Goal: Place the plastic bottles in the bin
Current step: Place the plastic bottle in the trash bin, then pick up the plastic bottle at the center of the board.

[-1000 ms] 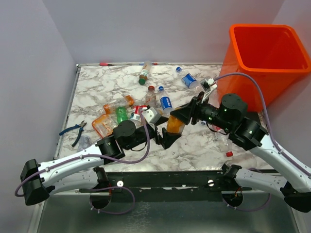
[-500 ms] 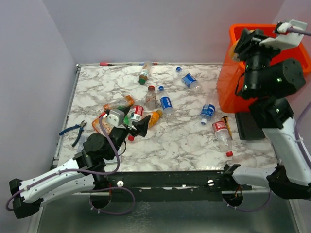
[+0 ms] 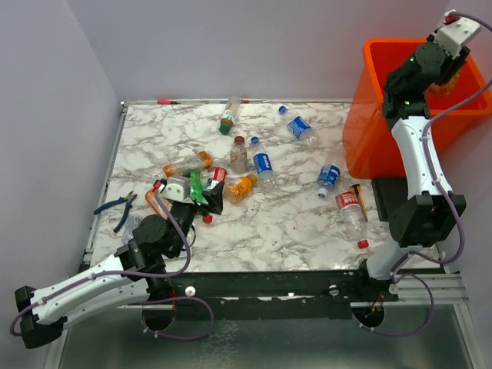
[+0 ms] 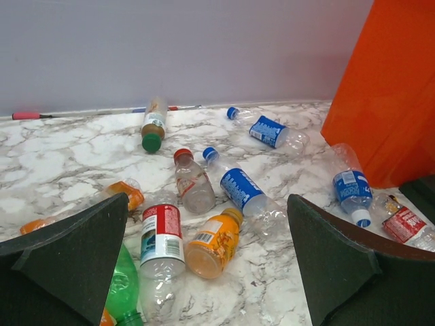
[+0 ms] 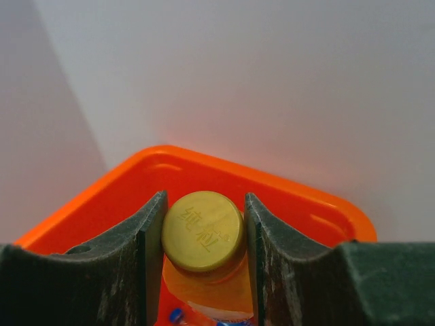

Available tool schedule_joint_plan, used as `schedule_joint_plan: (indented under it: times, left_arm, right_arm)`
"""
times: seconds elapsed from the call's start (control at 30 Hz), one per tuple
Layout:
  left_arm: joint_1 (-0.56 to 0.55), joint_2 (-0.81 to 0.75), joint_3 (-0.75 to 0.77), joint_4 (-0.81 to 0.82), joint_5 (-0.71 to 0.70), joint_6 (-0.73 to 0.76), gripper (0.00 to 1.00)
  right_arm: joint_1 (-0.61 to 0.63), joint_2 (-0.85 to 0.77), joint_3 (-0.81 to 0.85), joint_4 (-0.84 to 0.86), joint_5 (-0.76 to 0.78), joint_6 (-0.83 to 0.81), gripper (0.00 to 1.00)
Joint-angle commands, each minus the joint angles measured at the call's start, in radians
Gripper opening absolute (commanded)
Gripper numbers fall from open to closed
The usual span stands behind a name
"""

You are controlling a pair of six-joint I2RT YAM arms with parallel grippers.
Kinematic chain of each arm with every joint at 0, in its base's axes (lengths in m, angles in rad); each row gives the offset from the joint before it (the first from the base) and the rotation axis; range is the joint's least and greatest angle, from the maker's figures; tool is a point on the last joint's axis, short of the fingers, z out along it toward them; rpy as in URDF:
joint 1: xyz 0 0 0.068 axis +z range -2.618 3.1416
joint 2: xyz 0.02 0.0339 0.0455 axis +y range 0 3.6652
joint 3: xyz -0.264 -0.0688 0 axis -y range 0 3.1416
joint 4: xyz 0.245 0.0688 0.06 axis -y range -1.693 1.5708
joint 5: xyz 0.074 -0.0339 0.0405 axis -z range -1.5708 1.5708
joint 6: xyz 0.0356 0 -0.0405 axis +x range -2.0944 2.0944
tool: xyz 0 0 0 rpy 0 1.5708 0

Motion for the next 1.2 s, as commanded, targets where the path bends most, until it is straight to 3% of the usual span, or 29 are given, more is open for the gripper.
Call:
schedule_joint_plan:
  times: [0.0, 0.07, 0.1, 0.17, 0.23, 0.5, 0.67, 0.77, 1.0, 1.17]
  left_arm:
    - [-0.002, -0.012, -0.002, -0.021, -0.04, -0.012, 0.99]
    - [-0.002, -0.001, -0.003, -0.011, -0.032, -0.005, 0.99]
    - [-0.002, 0.008, -0.001, -0.011, -0.028, -0.004, 0.99]
    - [-0.002, 0.028, 0.004, -0.011, -0.014, -0.002, 0.99]
    - [-0.002, 0.045, 0.01, -0.016, -0.001, -0.003, 0.99]
    - [0.0, 0.078, 0.016, -0.016, 0.002, -0.007, 0.99]
    - [0.0, 0.085, 0.015, -0.036, -0.019, -0.027, 0.99]
    - [0.0, 0.093, 0.016, -0.057, -0.057, -0.05, 0.99]
    - [0.0, 0.152, 0.049, -0.127, -0.171, -0.106, 0.99]
    - [0.0, 0.189, 0.069, -0.211, -0.203, -0.166, 0.99]
  right_arm:
    - [-0.11, 0.029, 0.023, -0.133, 0.049, 0.201, 0.0]
    - [-0.127, 0.05, 0.019, -0.2, 0.018, 0.243, 0.01]
    - [-0.128, 0.055, 0.018, -0.231, -0.009, 0.261, 0.1]
    - [-0.128, 0.047, 0.021, -0.3, -0.072, 0.324, 0.48]
    - [-0.128, 0.03, 0.018, -0.337, -0.126, 0.392, 0.7]
    - [-0.107, -0.04, 0.169, -0.524, -0.294, 0.607, 0.97]
    - [0.032, -0.137, 0.19, -0.568, -0.373, 0.619, 1.0]
    - [0.128, -0.239, 0.119, -0.59, -0.548, 0.64, 1.0]
    - [0.225, -0.477, -0.264, -0.534, -1.255, 0.836, 1.0]
    - [0.373, -0.592, -0.581, -0.535, -1.397, 0.832, 1.0]
